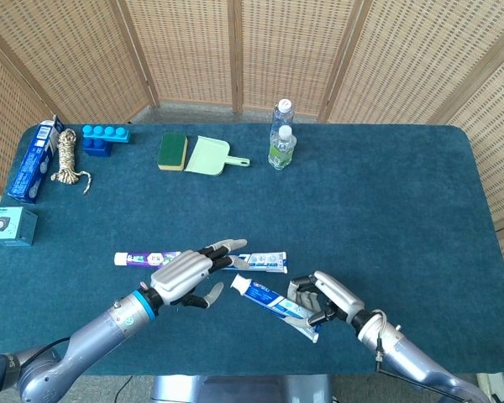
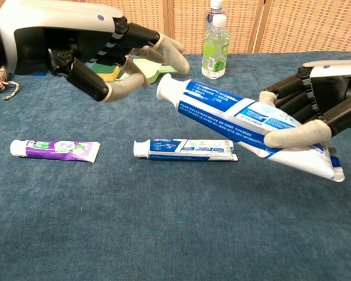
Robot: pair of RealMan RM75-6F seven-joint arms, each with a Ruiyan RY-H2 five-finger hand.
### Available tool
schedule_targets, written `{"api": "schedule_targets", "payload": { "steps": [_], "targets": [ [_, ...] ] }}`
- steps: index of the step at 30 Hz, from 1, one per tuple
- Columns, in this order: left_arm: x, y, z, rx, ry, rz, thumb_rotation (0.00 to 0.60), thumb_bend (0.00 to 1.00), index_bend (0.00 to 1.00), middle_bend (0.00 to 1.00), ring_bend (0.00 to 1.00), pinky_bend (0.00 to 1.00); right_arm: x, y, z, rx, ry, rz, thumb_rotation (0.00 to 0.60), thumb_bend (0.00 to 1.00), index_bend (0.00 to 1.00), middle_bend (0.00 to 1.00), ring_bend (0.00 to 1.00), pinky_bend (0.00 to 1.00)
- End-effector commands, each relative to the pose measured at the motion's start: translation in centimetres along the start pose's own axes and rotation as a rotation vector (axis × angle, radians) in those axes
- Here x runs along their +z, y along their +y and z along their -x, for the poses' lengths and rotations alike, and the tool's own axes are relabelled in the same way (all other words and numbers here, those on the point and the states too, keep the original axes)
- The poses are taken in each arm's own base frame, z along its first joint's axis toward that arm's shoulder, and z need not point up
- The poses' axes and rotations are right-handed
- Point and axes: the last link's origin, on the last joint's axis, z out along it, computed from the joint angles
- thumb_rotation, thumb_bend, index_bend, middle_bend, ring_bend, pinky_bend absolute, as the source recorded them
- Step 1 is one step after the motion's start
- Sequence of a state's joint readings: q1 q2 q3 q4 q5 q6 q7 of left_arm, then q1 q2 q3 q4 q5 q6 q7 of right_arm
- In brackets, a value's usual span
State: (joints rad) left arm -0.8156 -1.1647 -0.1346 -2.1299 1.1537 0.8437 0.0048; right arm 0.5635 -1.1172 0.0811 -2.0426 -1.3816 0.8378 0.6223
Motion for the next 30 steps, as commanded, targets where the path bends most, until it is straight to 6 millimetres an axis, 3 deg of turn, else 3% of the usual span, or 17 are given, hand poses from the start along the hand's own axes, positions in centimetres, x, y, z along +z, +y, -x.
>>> {"api": "schedule_targets", "payload": {
  "steps": [1, 18, 30],
  "targets": [
    [-0.1, 0.0, 0.1, 0.006, -0.002, -0.001, 0.600, 0.54, 0.11, 0.00, 0.00, 0.18, 0.2, 0.0, -0.1, -0.001, 0.004, 0.003, 0.600, 0.46, 0.95, 0.72, 0.71, 0.75],
    [0.6, 0.4, 0.6, 0.027, 0.009, 0.002, 0.600, 0.54, 0.10, 0.00, 0.00, 0.18, 0.5, -1.3, 0.8, 0.005, -0.021, -0.026, 0.600, 0.47, 0.95, 0.72, 0.71, 0.75],
    [0.6, 0.2, 0.0, 0.022, 0.050, -0.014, 0.600, 0.54, 0.13, 0.01, 0.00, 0.18, 0.0, -1.1, 0.6, 0.011, -0.029, -0.024, 0.600, 0.47, 0.95, 0.72, 0.72, 0.75]
  ]
}}
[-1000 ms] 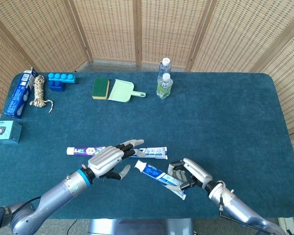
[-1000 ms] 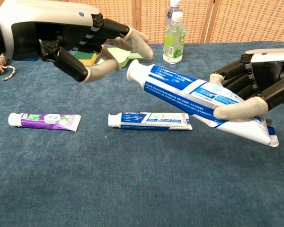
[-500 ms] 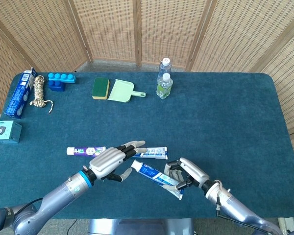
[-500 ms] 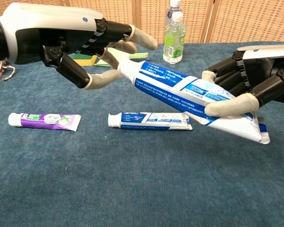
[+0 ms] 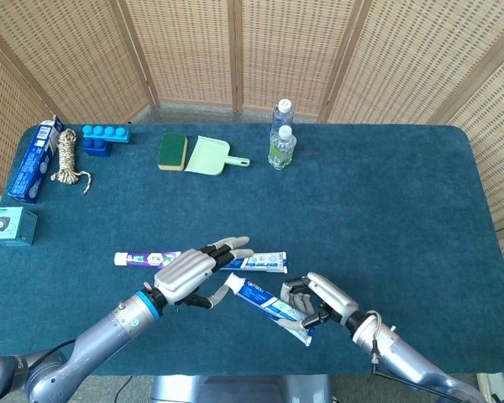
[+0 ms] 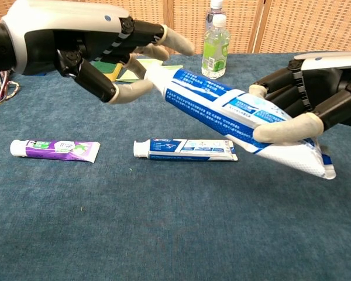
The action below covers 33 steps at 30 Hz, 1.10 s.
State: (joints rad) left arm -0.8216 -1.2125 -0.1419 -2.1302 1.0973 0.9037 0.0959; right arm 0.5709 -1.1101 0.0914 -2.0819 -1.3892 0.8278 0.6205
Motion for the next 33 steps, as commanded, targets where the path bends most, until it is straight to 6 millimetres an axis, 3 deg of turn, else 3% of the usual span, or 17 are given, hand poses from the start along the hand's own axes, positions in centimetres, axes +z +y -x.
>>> {"api": "schedule_targets", "payload": {
  "steps": [1, 13, 33],
  "targets": [
    [-0.1, -0.1, -0.1, 0.001, 0.005, -0.004, 0.600, 0.54, 0.14, 0.02, 0.00, 0.18, -0.1, 0.1, 0.0, 0.003, -0.001, 0.002, 0.600, 0.47, 0.95, 0.72, 0.72, 0.75],
    [0.2, 0.0, 0.0, 0.002, 0.000, -0.004, 0.600, 0.57, 0.31, 0.05, 0.01, 0.19, -0.5, -0.1, -0.1, 0.010, -0.008, -0.005, 0.600, 0.47, 0.95, 0.72, 0.72, 0.75],
    [0.1, 0.1, -0.4, -0.033, 0.018, -0.001, 0.600, 0.57, 0.30, 0.05, 0.01, 0.19, -1.5, -0.9, 1.0, -0.004, -0.063, -0.040, 0.600, 0.47, 0.96, 0.73, 0.72, 0.75]
  ]
}}
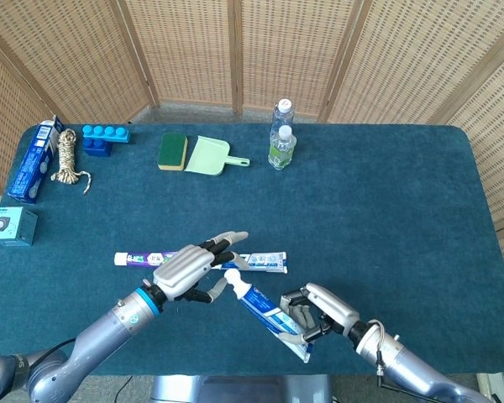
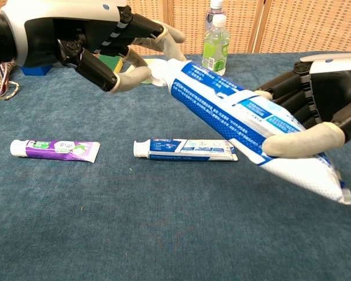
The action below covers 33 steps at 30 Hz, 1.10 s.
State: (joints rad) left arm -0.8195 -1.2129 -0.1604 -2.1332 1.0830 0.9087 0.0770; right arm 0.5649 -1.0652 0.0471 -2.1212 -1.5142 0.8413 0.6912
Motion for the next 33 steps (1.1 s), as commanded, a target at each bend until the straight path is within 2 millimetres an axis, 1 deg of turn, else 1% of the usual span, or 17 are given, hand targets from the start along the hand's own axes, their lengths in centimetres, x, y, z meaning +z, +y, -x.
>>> {"api": "schedule_targets", "payload": {
  "steps": [1, 12, 15, 19, 23, 24, 28, 29, 33],
  "targets": [
    [-0.1, -0.1, 0.0, -0.003, -0.001, -0.002, 0.600, 0.57, 0.30, 0.05, 0.01, 0.19, -0.1, -0.1, 0.1, 0.001, -0.005, -0.005, 0.600, 0.47, 0.96, 0.73, 0.72, 0.75],
    [0.2, -0.6, 0.1, -0.010, 0.002, -0.012, 0.600, 0.56, 0.29, 0.05, 0.01, 0.19, -0.1, -0.5, 0.7, 0.009, -0.042, -0.027, 0.600, 0.47, 0.96, 0.73, 0.72, 0.75],
    [0.1, -0.8, -0.1, -0.017, 0.013, -0.019, 0.600, 0.56, 0.28, 0.05, 0.01, 0.19, 0.0, -0.3, 0.4, 0.009, -0.038, -0.024, 0.600, 0.47, 0.96, 0.73, 0.72, 0.75],
    [-0.5, -0.8, -1.0, -0.023, 0.047, -0.023, 0.600, 0.56, 0.23, 0.05, 0.01, 0.19, 0.2, 0.4, -0.4, 0.007, -0.018, 0.002, 0.600, 0.47, 0.96, 0.73, 0.72, 0.75],
    [-2.0, -1.0, -2.6, -0.005, 0.103, -0.038, 0.600, 0.56, 0.22, 0.04, 0.00, 0.19, 0.4, 1.5, -1.7, 0.005, 0.016, 0.041, 0.600, 0.47, 0.96, 0.73, 0.72, 0.76],
    [-2.7, -1.1, -3.1, 0.003, 0.125, -0.046, 0.600, 0.56, 0.21, 0.04, 0.00, 0.19, 0.5, 2.0, -2.3, 0.001, 0.033, 0.058, 0.600, 0.47, 0.96, 0.73, 0.72, 0.75],
    [-5.0, -1.6, -4.4, 0.032, 0.168, -0.077, 0.600, 0.56, 0.19, 0.04, 0.00, 0.18, 0.5, 3.2, -3.9, 0.003, 0.084, 0.098, 0.600, 0.47, 0.96, 0.73, 0.72, 0.75],
    [-6.0, -2.0, -4.8, 0.047, 0.186, -0.095, 0.600, 0.56, 0.19, 0.04, 0.00, 0.18, 0.5, 3.7, -4.6, 0.001, 0.108, 0.113, 0.600, 0.47, 0.96, 0.73, 0.72, 0.76],
    [-8.6, -2.6, -5.4, 0.057, 0.229, -0.128, 0.600, 0.56, 0.18, 0.04, 0.00, 0.18, 0.6, 4.8, -6.3, 0.005, 0.167, 0.144, 0.600, 0.47, 0.96, 0.73, 0.72, 0.75]
  ]
}}
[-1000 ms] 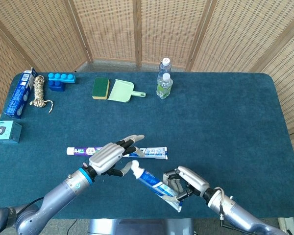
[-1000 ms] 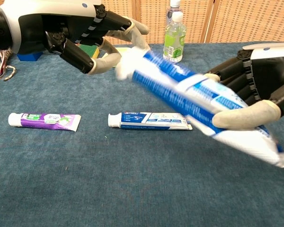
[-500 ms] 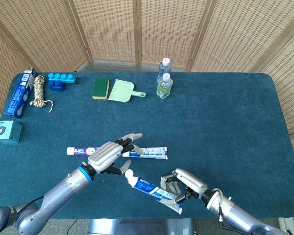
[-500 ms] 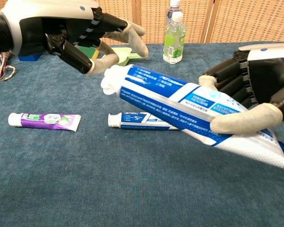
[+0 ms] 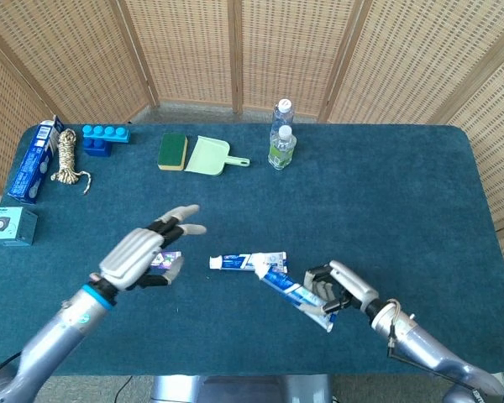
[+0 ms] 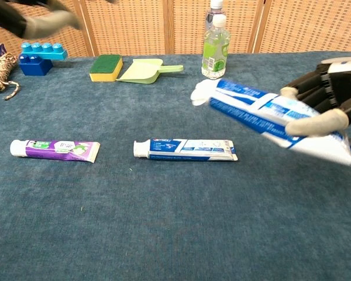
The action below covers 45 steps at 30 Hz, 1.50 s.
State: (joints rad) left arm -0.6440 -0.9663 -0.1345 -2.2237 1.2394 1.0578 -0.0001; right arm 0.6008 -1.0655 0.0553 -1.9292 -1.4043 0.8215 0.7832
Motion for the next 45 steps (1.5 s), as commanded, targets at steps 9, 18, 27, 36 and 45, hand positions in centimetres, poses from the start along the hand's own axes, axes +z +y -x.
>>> {"api": "schedule_targets", "payload": {
  "steps": [9, 18, 27, 36, 45],
  "targets": [
    [-9.3, -4.1, -2.3, 0.043, 0.134, -0.168, 0.600, 0.56, 0.18, 0.04, 0.00, 0.18, -0.2, 3.1, -5.8, -0.021, 0.175, 0.105, 0.600, 0.47, 0.96, 0.73, 0.72, 0.75],
    [-14.4, -6.5, -2.3, 0.017, 0.199, -0.304, 0.600, 0.55, 0.18, 0.04, 0.00, 0.17, -1.9, 5.6, -8.5, -0.094, 0.286, 0.187, 0.600, 0.45, 0.95, 0.73, 0.70, 0.74],
    [-15.4, -7.9, -1.6, -0.014, 0.205, -0.354, 0.600, 0.55, 0.18, 0.03, 0.00, 0.17, -0.5, 7.6, -7.6, -0.132, 0.314, 0.215, 0.600, 0.44, 0.91, 0.70, 0.64, 0.67],
    [-15.7, -8.6, -1.3, -0.012, 0.212, -0.376, 0.600, 0.55, 0.17, 0.02, 0.00, 0.17, 1.5, 8.7, -6.3, -0.214, 0.310, 0.251, 0.600, 0.37, 0.72, 0.54, 0.48, 0.39],
    [-16.0, -9.1, -1.1, -0.015, 0.224, -0.398, 0.600, 0.55, 0.15, 0.01, 0.00, 0.13, 1.0, 9.2, -6.0, -0.236, 0.363, 0.269, 0.600, 0.30, 0.24, 0.19, 0.11, 0.20]
  ]
}}
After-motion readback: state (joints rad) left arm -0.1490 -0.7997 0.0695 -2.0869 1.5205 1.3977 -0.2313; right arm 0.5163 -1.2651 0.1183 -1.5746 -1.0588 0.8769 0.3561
